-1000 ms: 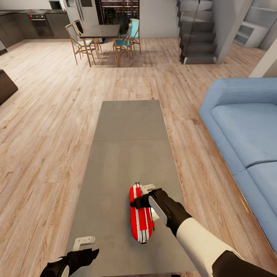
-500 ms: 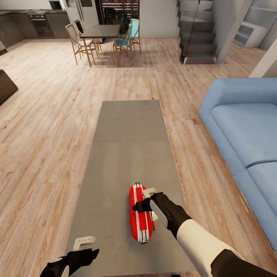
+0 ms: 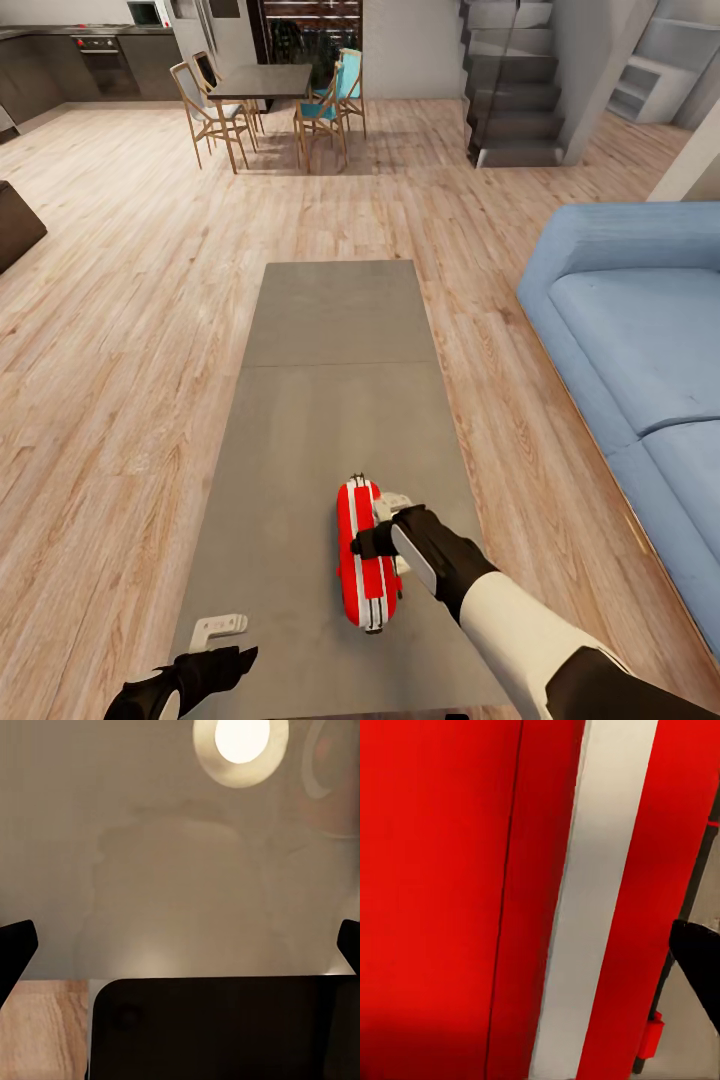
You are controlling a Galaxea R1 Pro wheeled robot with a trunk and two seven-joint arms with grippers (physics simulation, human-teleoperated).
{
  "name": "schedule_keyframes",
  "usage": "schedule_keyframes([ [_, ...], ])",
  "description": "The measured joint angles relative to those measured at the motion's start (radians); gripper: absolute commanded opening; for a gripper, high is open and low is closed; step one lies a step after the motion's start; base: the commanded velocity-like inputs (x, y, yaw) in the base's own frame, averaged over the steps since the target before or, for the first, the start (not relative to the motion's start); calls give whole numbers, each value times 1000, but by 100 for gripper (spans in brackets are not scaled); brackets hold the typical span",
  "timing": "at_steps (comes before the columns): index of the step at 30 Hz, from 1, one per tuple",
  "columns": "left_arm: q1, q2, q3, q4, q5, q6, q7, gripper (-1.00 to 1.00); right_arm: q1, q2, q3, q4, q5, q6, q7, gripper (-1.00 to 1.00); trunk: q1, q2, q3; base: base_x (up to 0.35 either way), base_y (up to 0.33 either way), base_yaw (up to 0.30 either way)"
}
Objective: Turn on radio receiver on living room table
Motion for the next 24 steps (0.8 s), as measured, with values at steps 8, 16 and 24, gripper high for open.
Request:
schedule_keyframes([
  [8, 0, 0, 0, 0, 0, 0, 0, 100, -1, 0, 1, 15, 12, -28, -4, -100, 0, 0, 0, 0, 0, 0],
  [16, 0, 0, 0, 1, 0, 0, 0, 100, -1, 0, 0, 22, 14, -44, -4, -100, 0, 0, 0, 0, 0, 0],
  [24, 0, 0, 0, 1, 0, -1, 0, 100, -1, 0, -1, 21, 21, -43, -5, -100, 0, 0, 0, 0, 0, 0],
])
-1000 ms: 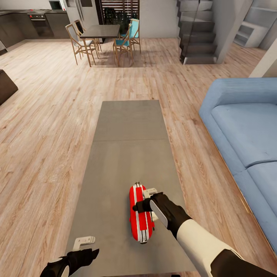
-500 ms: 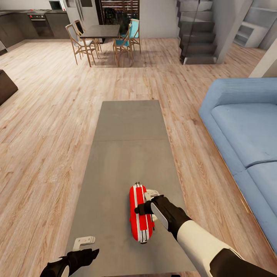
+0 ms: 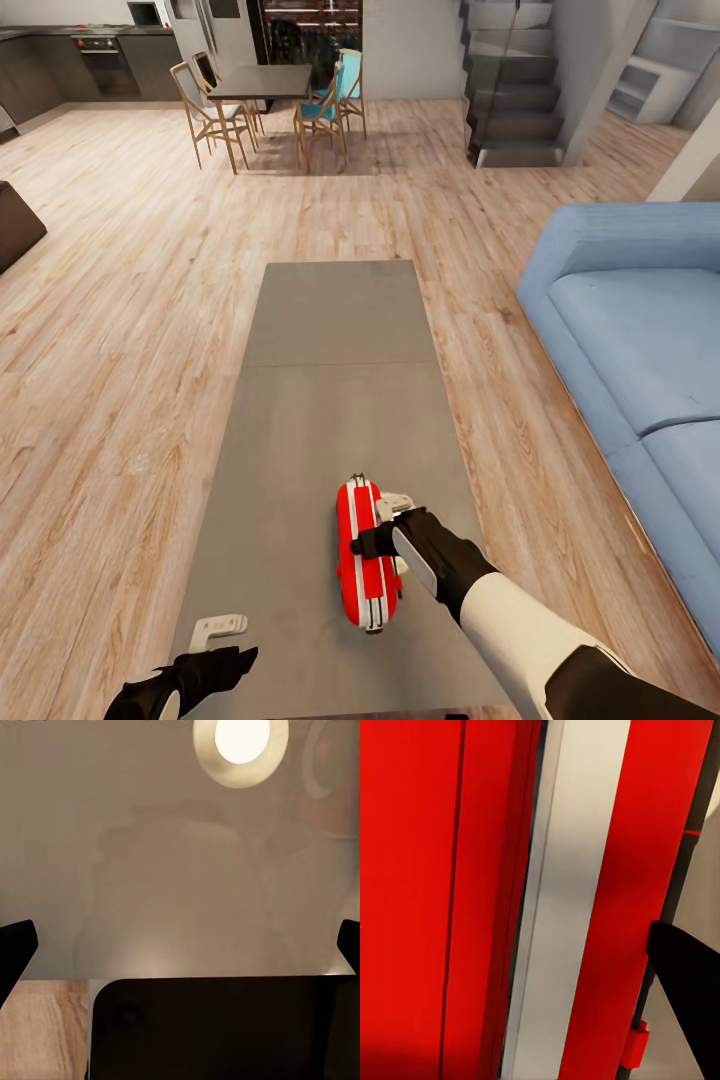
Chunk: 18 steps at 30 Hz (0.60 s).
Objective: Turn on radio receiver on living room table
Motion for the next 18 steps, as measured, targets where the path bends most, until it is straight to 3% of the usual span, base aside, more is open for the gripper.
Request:
schedule_keyframes([
  [6, 0, 0, 0, 0, 0, 0, -1, 100, 1, 0, -1, -8, 0, 13, 7, -100, 0, 0, 0, 0, 0, 0],
  [18, 0, 1, 0, 0, 0, 0, -2, 100, 1, 0, -15, -409, 3, 270, -11, -100, 0, 0, 0, 0, 0, 0],
])
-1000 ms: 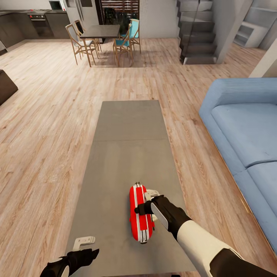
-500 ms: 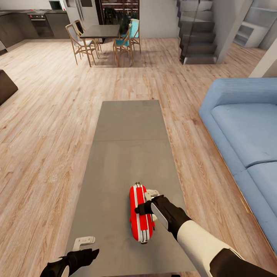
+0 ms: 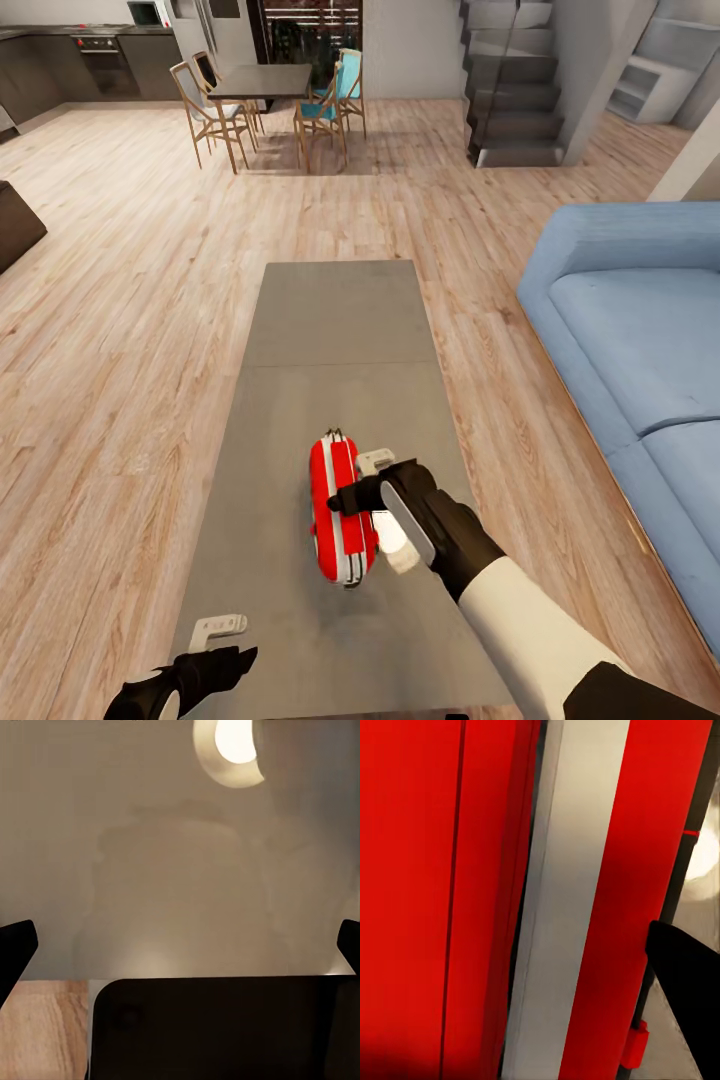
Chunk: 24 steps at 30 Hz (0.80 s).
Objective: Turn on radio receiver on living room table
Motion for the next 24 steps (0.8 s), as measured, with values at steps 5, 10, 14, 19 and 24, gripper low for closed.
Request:
schedule_keyframes([
  [5, 0, 0, 0, 0, 2, -1, -2, 100, 0, 0, -7, -161, 1, 114, -32, -100, 0, 0, 0, 0, 0, 0],
  [10, 0, 1, 0, -1, 7, -1, -12, 100, 0, 0, -27, -335, 2, 170, -37, -100, 0, 0, 0, 0, 0, 0],
  [14, -1, 2, 0, -38, 10, 6, -34, 100, 0, 0, -38, -360, -2, 170, -30, -100, 0, 0, 0, 0, 0, 0],
  [19, -2, 26, 0, -199, 10, 84, -288, 100, 1, -35, -35, -362, -45, 170, 38, -100, 0, 0, 0, 0, 0, 0],
  [24, -23, 65, 1, -248, 10, 165, -382, 100, 8, -196, -21, -364, -28, 170, 245, -100, 0, 0, 0, 0, 0, 0],
])
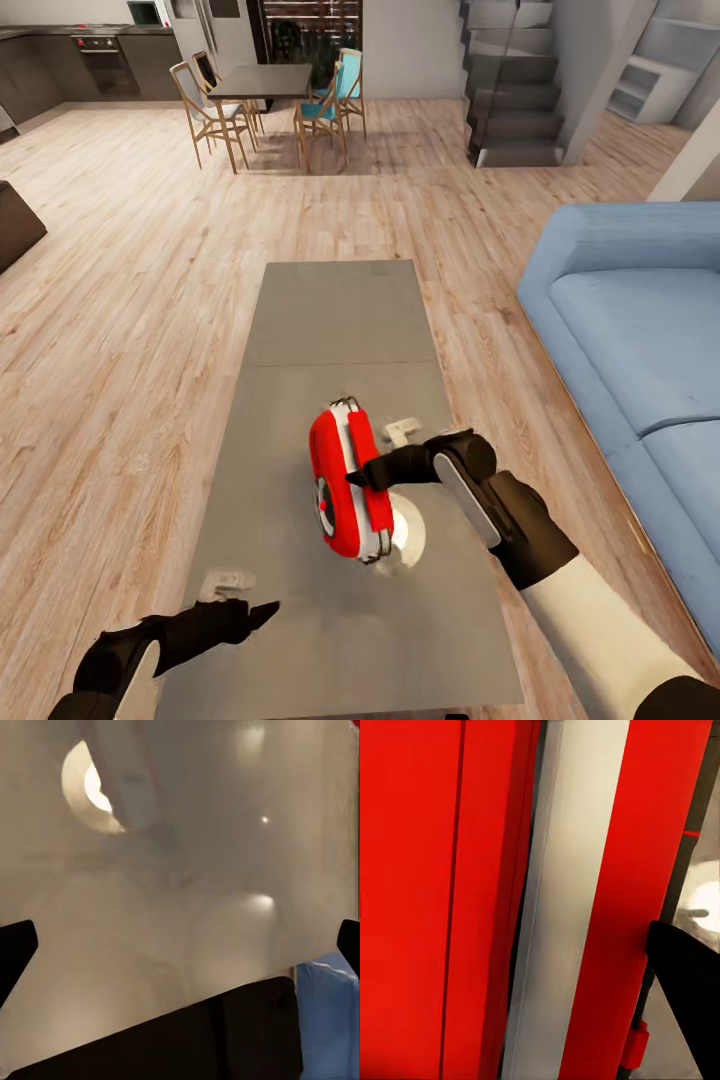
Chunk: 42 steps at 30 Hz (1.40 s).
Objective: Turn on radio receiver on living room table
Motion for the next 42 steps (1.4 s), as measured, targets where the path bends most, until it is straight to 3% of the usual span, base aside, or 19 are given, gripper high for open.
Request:
schedule_keyframes([
  [2, -4, 7, 0, -3, 2, 5, -6, 100, 1, -35, 19, 0, 32, -2, 20, -100, 0, 0, 0, 0, 0, 0],
  [3, -6, 12, 0, -4, 6, 7, -9, 100, 2, -61, 42, 1, 20, -1, 32, -100, 0, 0, 0, 0, 0, 0],
  [9, -7, 35, 0, -5, 52, 10, -19, 100, 3, -104, 85, -2, 18, -1, 50, -100, 0, 0, 0, 0, 0, 0],
  [11, -8, 56, 1, -4, 80, 10, -27, 100, 3, -113, 89, -2, 13, -1, 56, -100, 0, 0, 0, 0, 0, 0],
  [18, -8, 162, 1, -4, 234, 28, -42, 100, 3, -134, 94, -2, 11, -1, 106, -100, 0, 0, 0, 0, 0, 0],
  [36, -11, 164, 1, -9, 257, 30, -53, 100, 3, -136, 94, 0, 17, -1, 112, -100, 0, 0, 0, 0, 0, 0],
  [38, -26, 163, 1, -9, 279, 31, -68, 100, 3, -135, 95, -1, 15, -1, 113, -100, 0, 0, 0, 0, 0, 0],
  [39, -52, 162, 1, -11, 320, 42, -97, 100, 3, -136, 98, -4, 19, -1, 120, -100, 0, 0, 0, 0, 0, 0],
  [42, -81, 160, 0, -13, 349, 75, -119, 100, 3, -139, 132, -12, 17, -1, 154, -100, 0, 0, 0, 0, 0, 0],
])
